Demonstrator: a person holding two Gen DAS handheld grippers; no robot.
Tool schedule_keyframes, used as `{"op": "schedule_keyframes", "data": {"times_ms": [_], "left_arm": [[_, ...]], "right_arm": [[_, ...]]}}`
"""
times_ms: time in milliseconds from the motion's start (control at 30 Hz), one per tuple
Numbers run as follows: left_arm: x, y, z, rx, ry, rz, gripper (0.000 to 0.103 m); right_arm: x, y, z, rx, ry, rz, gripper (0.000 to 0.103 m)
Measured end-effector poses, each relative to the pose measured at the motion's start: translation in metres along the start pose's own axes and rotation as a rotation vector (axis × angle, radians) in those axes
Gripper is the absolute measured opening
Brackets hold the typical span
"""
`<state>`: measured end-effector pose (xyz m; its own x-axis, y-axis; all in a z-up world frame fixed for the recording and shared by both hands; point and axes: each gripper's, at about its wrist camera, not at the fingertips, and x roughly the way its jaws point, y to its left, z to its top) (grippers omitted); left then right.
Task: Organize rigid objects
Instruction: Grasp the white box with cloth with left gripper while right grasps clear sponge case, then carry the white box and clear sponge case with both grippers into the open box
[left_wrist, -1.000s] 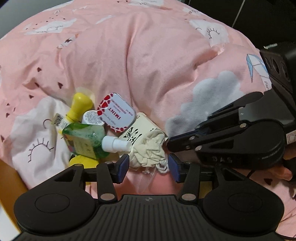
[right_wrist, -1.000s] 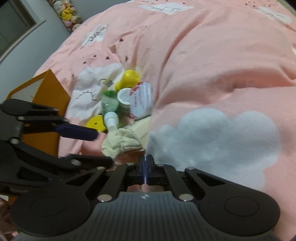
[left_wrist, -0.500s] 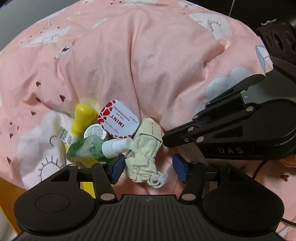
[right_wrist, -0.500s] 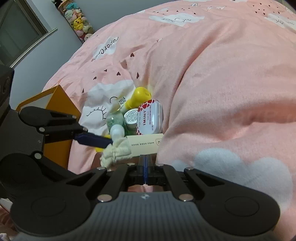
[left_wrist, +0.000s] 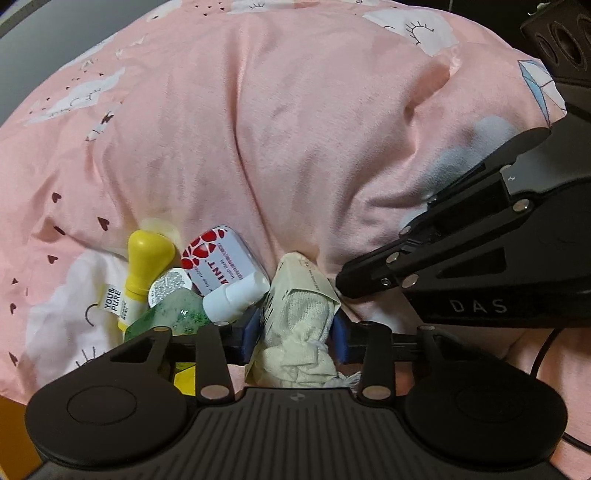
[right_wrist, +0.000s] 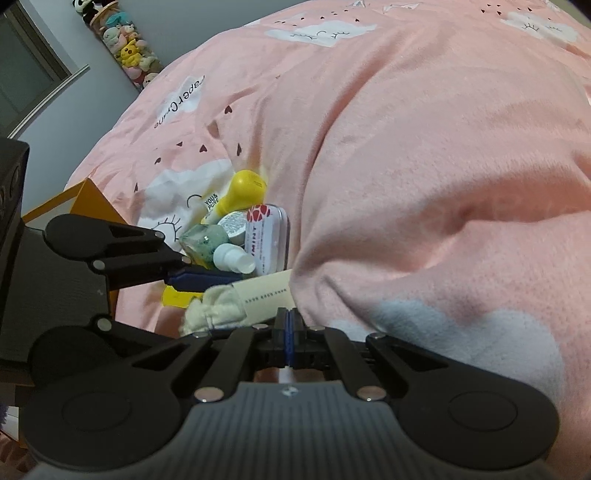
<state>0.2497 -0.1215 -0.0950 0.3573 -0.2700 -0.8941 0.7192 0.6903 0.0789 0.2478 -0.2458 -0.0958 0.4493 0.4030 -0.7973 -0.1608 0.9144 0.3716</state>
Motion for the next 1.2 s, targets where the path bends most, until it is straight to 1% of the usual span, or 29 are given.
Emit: {"op": "schedule_keyframes", "data": {"times_ms": [100, 167, 233, 333, 367, 433, 533, 567, 633, 700, 767, 900, 1033, 1133, 1200], "left_arm": [[-0.012, -0.002, -0.004, -0.012, -0.021, 0.029, 0.033], [-0.024, -0.004, -0.007, -0.025, -0.044, 0.028, 0.030], [-0.033, -0.003, -0.011, -0.046, -0.052, 0.019, 0.030], [-0.046, -0.003, -0.019, -0.064, -0.068, 0.021, 0.030], [-0.052, -0.003, -0.022, -0.072, -0.073, 0.026, 0.030], [-0.063, -0.002, -0.027, -0.097, -0.077, 0.028, 0.030], [-0.078, 0.001, -0.034, -0.128, -0.086, 0.031, 0.030], [-0.084, 0.001, -0.037, -0.134, -0.096, 0.038, 0.030], [-0.093, 0.000, -0.042, -0.142, -0.111, 0.054, 0.030], [-0.100, 0.000, -0.048, -0.156, -0.125, 0.056, 0.030], [-0.105, 0.002, -0.052, -0.179, -0.143, 0.056, 0.030], [-0.111, 0.006, -0.059, -0.200, -0.158, 0.054, 0.030], [-0.118, 0.008, -0.064, -0.210, -0.176, 0.057, 0.030], [-0.127, 0.011, -0.068, -0.225, -0.200, 0.061, 0.030], [-0.136, 0.013, -0.070, -0.240, -0.221, 0.057, 0.030]], "right_arm": [[-0.003, 0.001, -0.002, 0.000, -0.003, -0.001, 0.000], [-0.006, 0.001, -0.003, 0.002, -0.001, 0.005, 0.000], [-0.011, 0.004, -0.005, -0.007, 0.000, 0.012, 0.001], [-0.017, 0.010, -0.009, -0.025, 0.009, 0.024, 0.012], [-0.019, 0.013, -0.010, -0.034, 0.016, 0.032, 0.021], [-0.021, 0.021, -0.013, -0.067, 0.034, 0.036, 0.025], [-0.022, 0.035, -0.017, -0.131, 0.067, 0.032, 0.038], [-0.021, 0.039, -0.018, -0.148, 0.083, 0.038, 0.044], [-0.017, 0.047, -0.021, -0.184, 0.120, 0.041, 0.046], [-0.009, 0.057, -0.024, -0.231, 0.156, 0.026, 0.053], [-0.001, 0.064, -0.027, -0.264, 0.184, -0.001, 0.057], [0.014, 0.067, -0.027, -0.269, 0.219, -0.015, 0.061], [0.023, 0.069, -0.026, -0.267, 0.235, -0.030, 0.061], [0.018, 0.073, -0.027, -0.280, 0.230, -0.042, 0.060], [0.009, 0.077, -0.024, -0.290, 0.208, -0.058, 0.060]]}}
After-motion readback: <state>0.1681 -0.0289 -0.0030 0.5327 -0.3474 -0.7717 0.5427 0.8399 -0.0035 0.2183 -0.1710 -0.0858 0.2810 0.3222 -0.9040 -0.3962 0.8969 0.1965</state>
